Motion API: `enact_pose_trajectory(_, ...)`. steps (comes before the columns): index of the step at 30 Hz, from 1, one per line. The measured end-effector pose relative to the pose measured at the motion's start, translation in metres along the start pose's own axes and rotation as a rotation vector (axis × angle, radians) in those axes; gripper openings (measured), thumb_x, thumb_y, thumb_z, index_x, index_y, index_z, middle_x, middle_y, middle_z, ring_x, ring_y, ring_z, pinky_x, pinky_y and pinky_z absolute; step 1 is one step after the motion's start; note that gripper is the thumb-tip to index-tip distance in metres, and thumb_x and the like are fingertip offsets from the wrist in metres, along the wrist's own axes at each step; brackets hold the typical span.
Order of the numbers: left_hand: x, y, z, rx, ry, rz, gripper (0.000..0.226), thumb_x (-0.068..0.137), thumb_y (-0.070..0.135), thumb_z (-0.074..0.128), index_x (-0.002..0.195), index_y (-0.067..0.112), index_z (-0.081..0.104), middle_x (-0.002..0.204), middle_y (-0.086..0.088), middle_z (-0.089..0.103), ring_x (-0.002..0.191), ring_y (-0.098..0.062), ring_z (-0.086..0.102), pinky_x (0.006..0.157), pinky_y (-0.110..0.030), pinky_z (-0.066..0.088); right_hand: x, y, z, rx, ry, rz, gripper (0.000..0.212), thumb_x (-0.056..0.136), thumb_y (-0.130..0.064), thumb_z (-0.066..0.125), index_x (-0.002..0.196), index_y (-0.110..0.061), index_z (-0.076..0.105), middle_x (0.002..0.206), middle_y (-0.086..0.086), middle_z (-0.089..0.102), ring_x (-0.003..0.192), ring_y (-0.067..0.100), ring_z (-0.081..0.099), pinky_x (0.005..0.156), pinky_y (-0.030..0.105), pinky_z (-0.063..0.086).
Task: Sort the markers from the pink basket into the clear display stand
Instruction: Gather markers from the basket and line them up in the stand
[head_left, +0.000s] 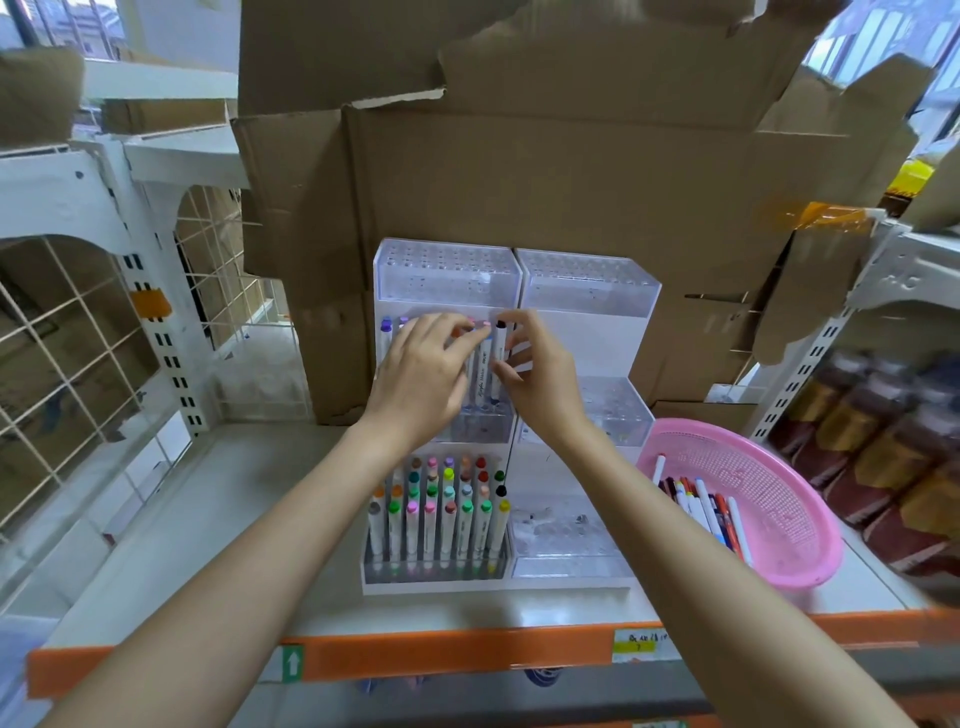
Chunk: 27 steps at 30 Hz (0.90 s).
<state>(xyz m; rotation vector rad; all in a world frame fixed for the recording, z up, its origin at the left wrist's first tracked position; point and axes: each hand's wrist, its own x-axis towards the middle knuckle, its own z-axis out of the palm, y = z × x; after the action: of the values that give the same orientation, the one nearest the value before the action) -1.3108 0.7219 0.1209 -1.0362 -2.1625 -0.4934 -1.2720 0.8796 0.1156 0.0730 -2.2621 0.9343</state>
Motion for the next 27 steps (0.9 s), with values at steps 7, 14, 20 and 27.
enact_pose_trajectory(7, -0.0008, 0.0001, 0.0004, 0.004, -0.010, -0.011, 0.052, 0.078, 0.003, 0.064, 0.128, 0.012, 0.057, 0.121, -0.009, 0.058, 0.114, -0.027, 0.052, 0.099, -0.041, 0.040, -0.0022, -0.0026, 0.0005, -0.022, -0.001, 0.011, 0.042, 0.084, 0.001, 0.067, 0.119, -0.017, 0.052, 0.092, 0.004, 0.055, 0.068, 0.021, 0.059, 0.065, 0.037, 0.054)
enact_pose_trajectory(14, -0.0003, -0.0010, -0.0018, -0.009, -0.013, -0.006, 0.053, 0.076, 0.001, 0.064, 0.128, 0.011, 0.058, 0.117, -0.009, 0.059, 0.110, -0.027, 0.053, 0.096, -0.040, 0.041, -0.0016, -0.0015, -0.0014, -0.026, 0.004, 0.016, 0.038, 0.083, -0.001, 0.067, 0.114, -0.015, 0.052, 0.087, 0.003, 0.056, 0.060, 0.023, 0.057, 0.057, 0.030, 0.048)
enact_pose_trajectory(20, -0.0007, -0.0004, -0.0006, -0.006, -0.017, -0.009, 0.054, 0.076, 0.001, 0.064, 0.129, 0.011, 0.057, 0.119, -0.010, 0.058, 0.111, -0.027, 0.053, 0.097, -0.041, 0.041, -0.0025, -0.0005, 0.0002, -0.041, -0.007, 0.009, 0.037, 0.085, -0.002, 0.066, 0.116, -0.016, 0.051, 0.085, 0.003, 0.056, 0.067, 0.019, 0.058, 0.062, 0.033, 0.050)
enact_pose_trajectory(27, -0.0016, -0.0010, 0.0002, -0.019, -0.024, -0.017, 0.056, 0.076, 0.001, 0.063, 0.130, 0.012, 0.056, 0.120, -0.009, 0.057, 0.113, -0.027, 0.051, 0.099, -0.041, 0.041, -0.0029, 0.0030, -0.0012, -0.079, -0.008, -0.017, 0.027, 0.085, -0.008, 0.068, 0.106, -0.008, 0.052, 0.080, 0.001, 0.054, 0.066, 0.023, 0.058, 0.060, 0.031, 0.048)
